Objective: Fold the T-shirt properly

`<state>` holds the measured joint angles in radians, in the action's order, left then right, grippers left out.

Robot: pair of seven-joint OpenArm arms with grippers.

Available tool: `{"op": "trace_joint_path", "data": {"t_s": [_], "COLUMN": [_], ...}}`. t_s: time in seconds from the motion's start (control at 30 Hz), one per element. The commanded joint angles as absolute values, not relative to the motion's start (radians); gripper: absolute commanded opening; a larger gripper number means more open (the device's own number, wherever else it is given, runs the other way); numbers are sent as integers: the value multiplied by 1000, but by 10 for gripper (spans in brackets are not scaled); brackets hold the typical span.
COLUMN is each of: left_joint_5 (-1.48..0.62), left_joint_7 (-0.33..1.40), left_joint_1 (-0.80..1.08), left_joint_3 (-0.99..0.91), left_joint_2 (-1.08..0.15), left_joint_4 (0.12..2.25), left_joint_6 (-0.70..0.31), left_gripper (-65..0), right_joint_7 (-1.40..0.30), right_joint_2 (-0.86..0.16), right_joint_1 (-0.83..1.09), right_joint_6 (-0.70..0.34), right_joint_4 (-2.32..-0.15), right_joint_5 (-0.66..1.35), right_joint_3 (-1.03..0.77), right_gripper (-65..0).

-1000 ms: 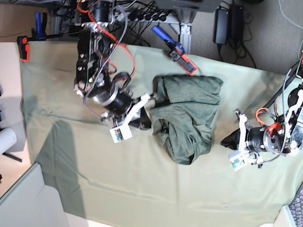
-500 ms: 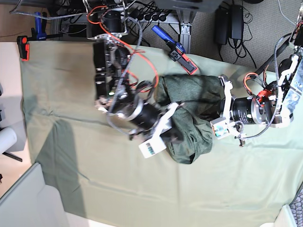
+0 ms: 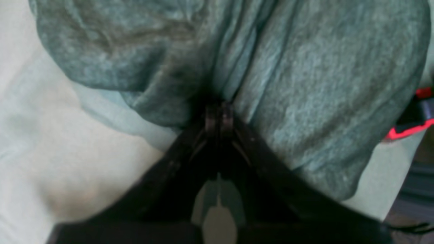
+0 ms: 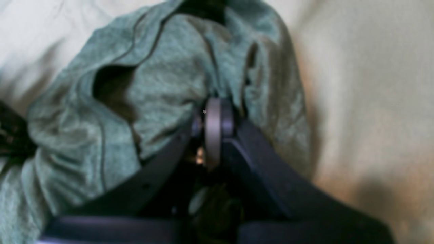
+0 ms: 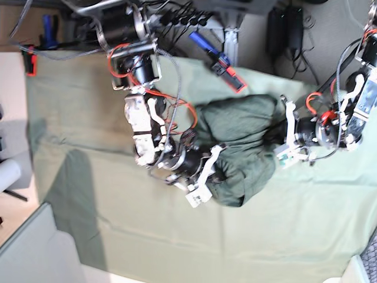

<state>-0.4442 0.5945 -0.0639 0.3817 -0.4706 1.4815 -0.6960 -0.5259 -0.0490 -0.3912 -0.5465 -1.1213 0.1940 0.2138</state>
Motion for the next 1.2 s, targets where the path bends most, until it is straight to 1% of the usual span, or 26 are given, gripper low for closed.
{"op": "trace_joint_path", "data": {"t_s": [0.0, 0.13, 0.23, 0.43, 0.53, 0.63, 0.77, 0.9, 1.07, 1.17], "left_joint_5": [-429, -480, -558, -659, -687, -704, -727, -759, -861, -897], "left_joint_7": [606, 614, 680, 785, 806, 817, 835, 844, 896, 918], "left_joint_1": [-74, -78, -76, -60, -28, 39, 170, 298, 420, 507], "left_joint_3": [376, 369, 336, 213, 151, 72, -58, -205, -361, -438], "left_joint_2": [-477, -477, -477, -481, -503, -519, -532, -532, -532, -532], "left_joint_4": [1485, 1502, 1578, 1795, 1875, 1955, 2050, 2094, 2103, 2103], "left_joint_6": [-698, -698, -698, -698, -698, -698, -698, -698, -698, -698], "left_gripper": [-650, -650, -650, -650, -650, -650, -650, -650, -650, -650], "right_joint_7": [-530, -532, -555, -610, -693, -738, -738, -741, -765, -769], "right_joint_2": [-49, -49, -50, -50, -54, -96, -174, -246, -300, -303], "right_joint_1": [-409, -407, -406, -402, -401, -382, -275, -125, 68, 191], "right_joint_6": [-538, -538, -538, -538, -538, -536, -535, -535, -535, -536], "right_joint_4": [-1125, -1135, -1186, -1407, -1523, -1605, -1737, -1847, -1924, -1973], "right_joint_5": [179, 187, 215, 274, 274, 297, 304, 383, 442, 484], "right_joint_3": [213, 213, 213, 212, 212, 206, 129, -1, -174, -302], "right_gripper": [-650, -650, -650, -650, -650, -650, -650, -650, -650, -650]}}
